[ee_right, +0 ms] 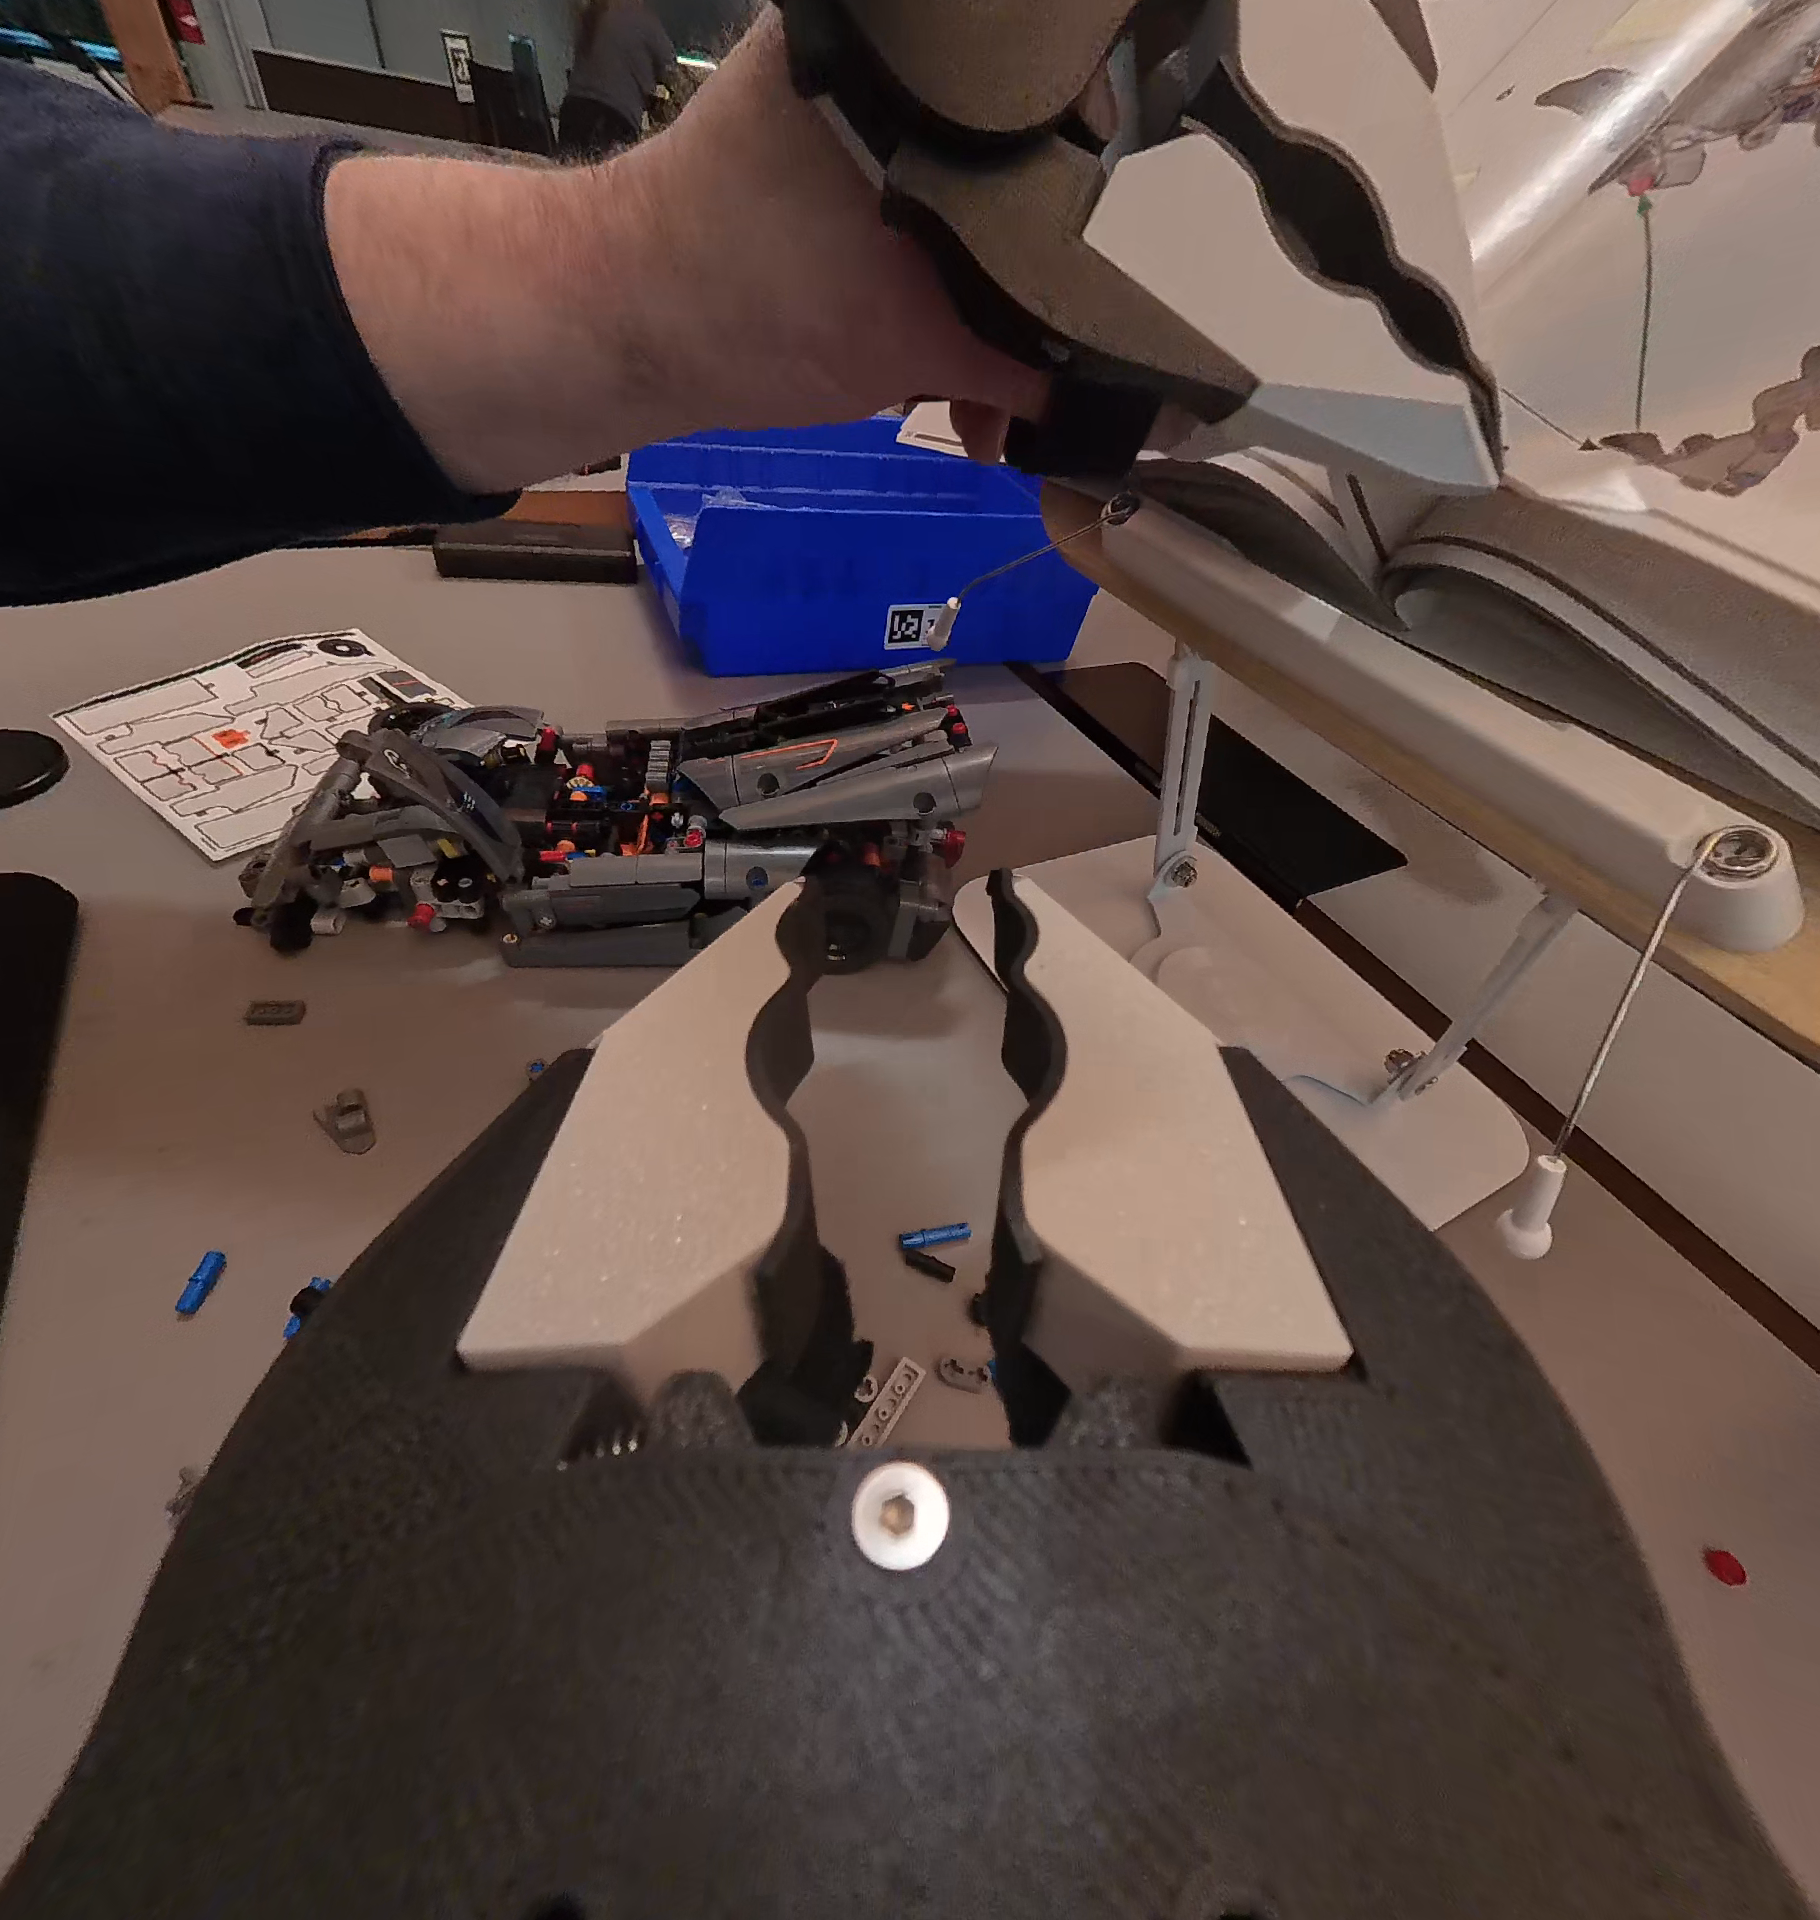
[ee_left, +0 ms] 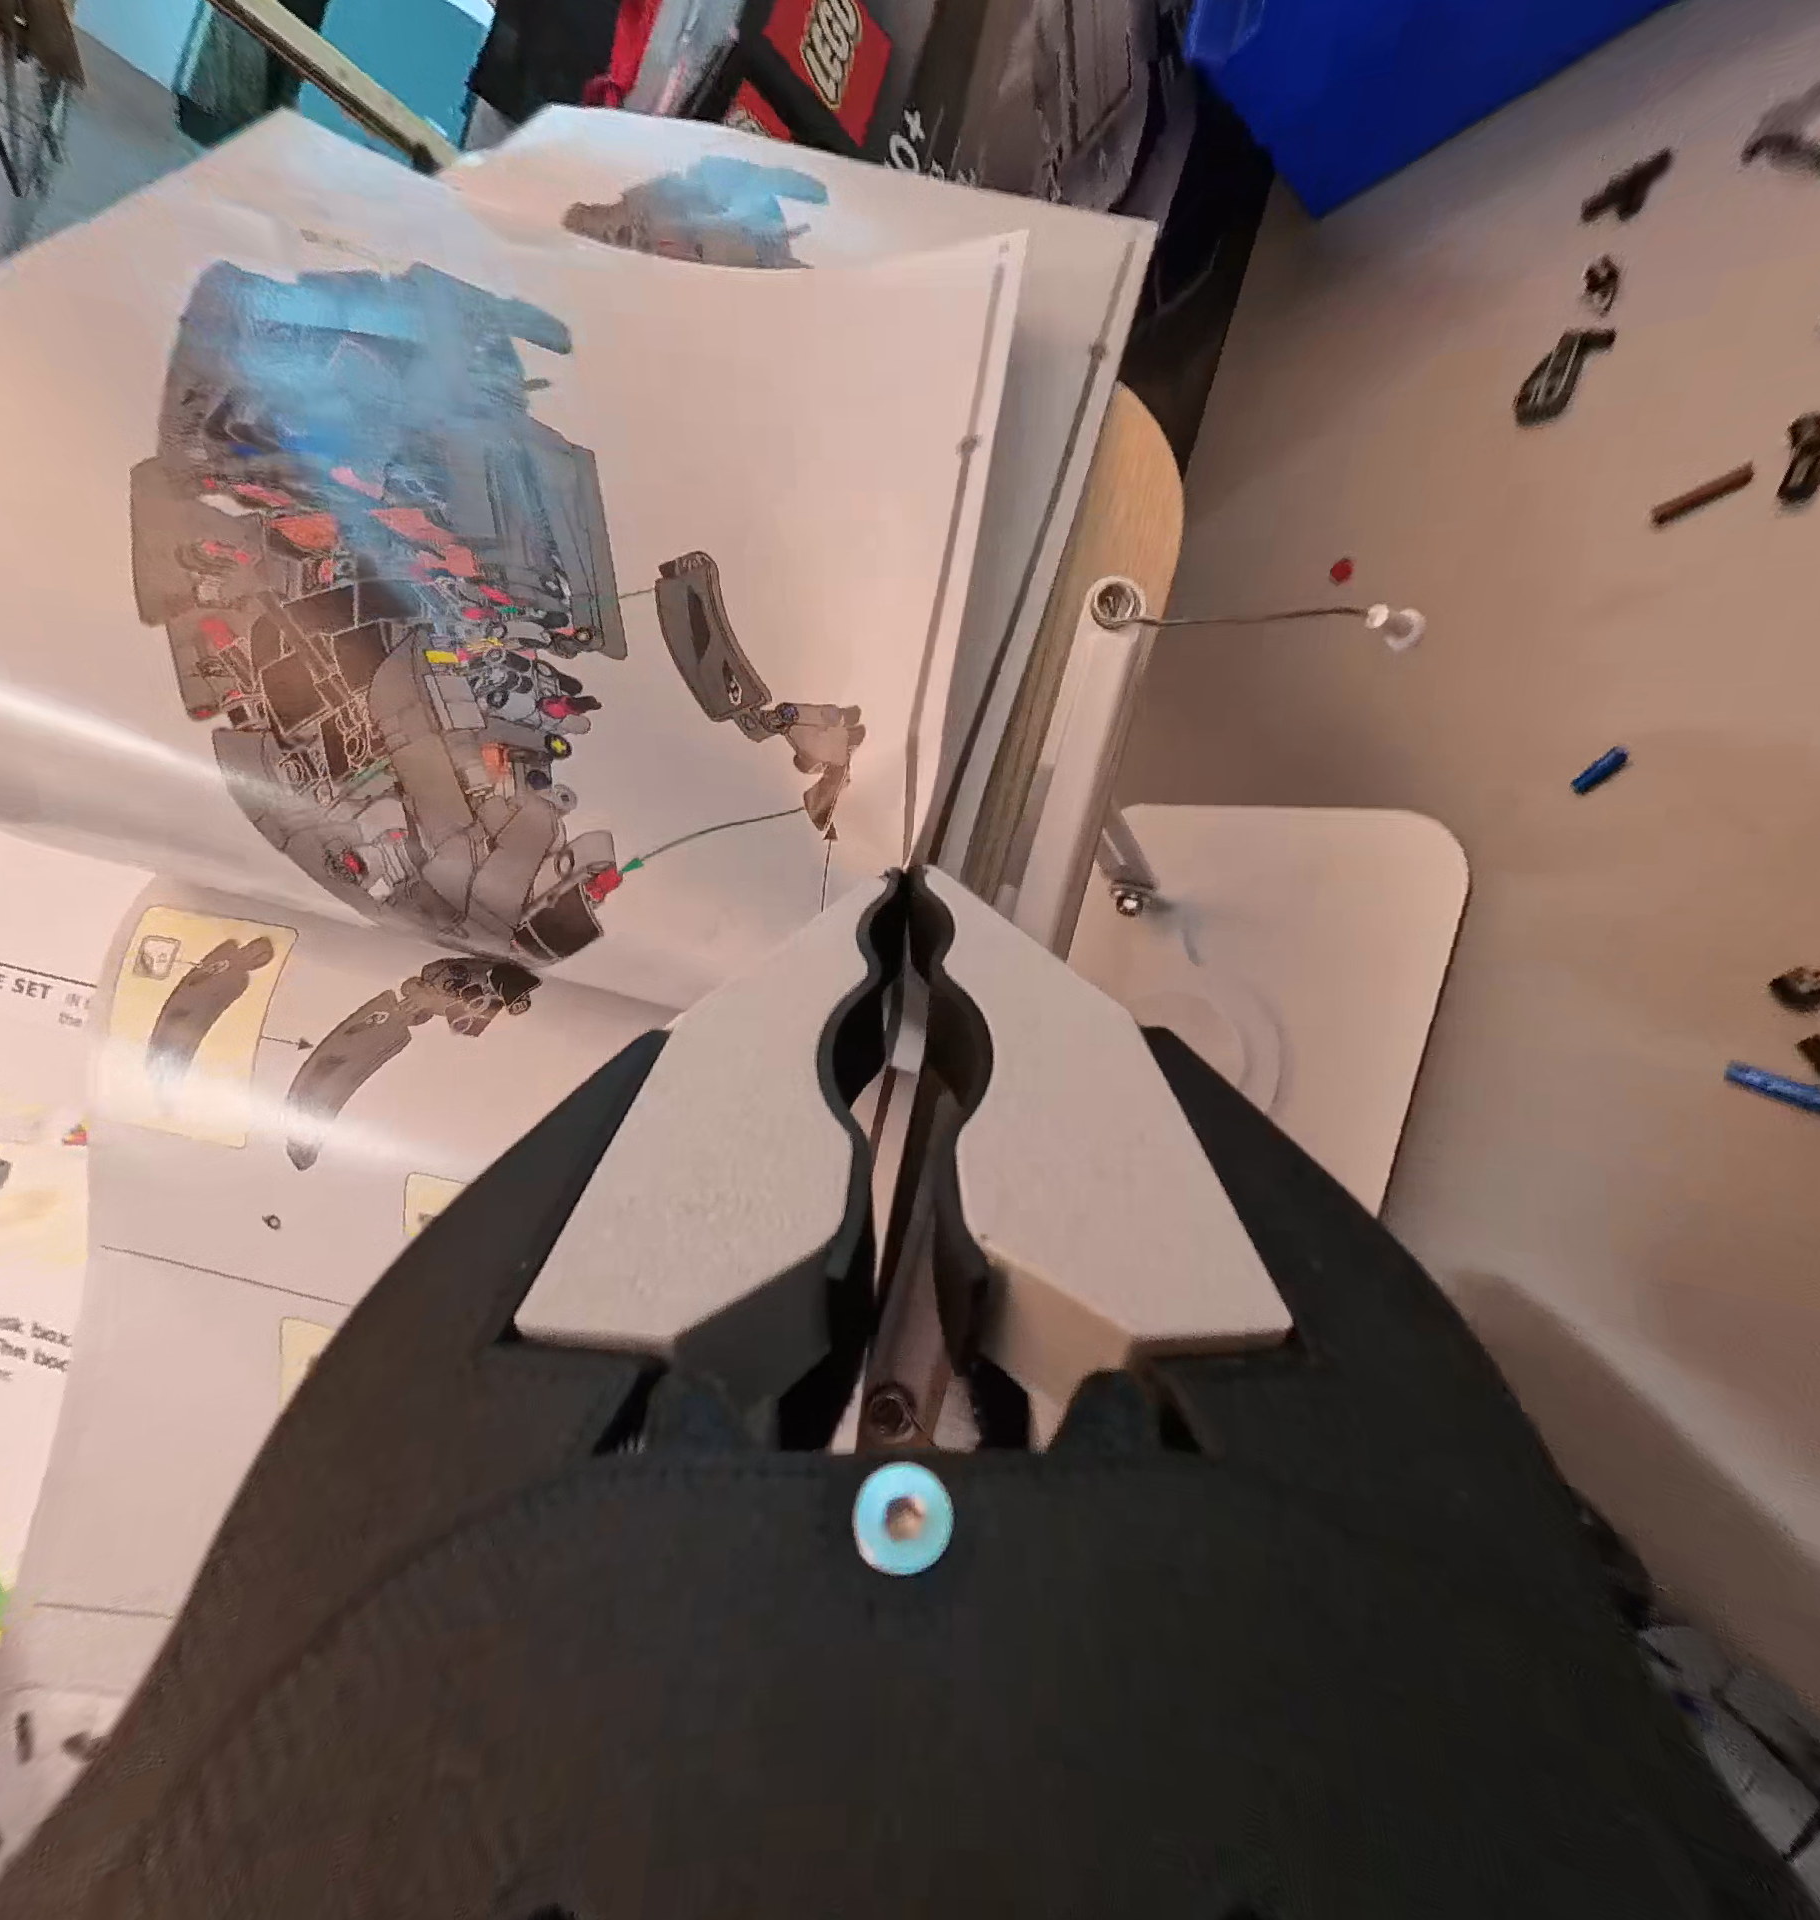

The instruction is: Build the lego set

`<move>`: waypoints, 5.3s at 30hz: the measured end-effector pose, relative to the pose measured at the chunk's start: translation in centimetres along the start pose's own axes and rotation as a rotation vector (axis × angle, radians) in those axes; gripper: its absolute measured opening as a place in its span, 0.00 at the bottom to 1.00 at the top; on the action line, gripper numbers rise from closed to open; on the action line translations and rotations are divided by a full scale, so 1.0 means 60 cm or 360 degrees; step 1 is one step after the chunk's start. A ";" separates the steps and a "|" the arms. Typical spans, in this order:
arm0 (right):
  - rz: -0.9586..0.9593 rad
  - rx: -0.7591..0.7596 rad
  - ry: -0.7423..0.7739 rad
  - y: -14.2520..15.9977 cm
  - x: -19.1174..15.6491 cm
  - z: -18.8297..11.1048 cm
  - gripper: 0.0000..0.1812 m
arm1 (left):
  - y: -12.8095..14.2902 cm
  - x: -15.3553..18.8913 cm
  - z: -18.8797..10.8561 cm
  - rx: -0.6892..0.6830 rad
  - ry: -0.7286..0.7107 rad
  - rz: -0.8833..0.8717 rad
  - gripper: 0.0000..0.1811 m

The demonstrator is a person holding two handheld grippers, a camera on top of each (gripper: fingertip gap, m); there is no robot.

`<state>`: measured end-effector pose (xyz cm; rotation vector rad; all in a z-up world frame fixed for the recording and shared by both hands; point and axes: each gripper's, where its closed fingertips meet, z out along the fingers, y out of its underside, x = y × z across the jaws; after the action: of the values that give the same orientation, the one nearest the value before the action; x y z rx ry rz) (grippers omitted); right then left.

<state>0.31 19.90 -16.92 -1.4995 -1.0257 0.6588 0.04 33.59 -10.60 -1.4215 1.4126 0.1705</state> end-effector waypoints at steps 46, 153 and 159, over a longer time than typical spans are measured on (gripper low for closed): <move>-0.0011 0.0021 -0.0034 -0.009 -0.013 0.000 0.16 | 0.017 0.005 -0.079 0.0119 -0.0280 -0.0771 0.45; -0.0036 -0.0187 -0.0119 0.045 -0.033 0.035 0.16 | 0.926 -0.097 -0.698 -0.1763 -0.0887 -0.0702 0.26; -0.0044 -0.0176 -0.0121 0.040 -0.035 0.033 0.16 | 0.861 -0.126 -0.692 -0.1515 -0.0997 -0.0812 0.35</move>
<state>-1.80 19.06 -19.92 -1.5631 -1.1549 0.6527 -65.50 22.61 -16.54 -2.1752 0.3864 0.9529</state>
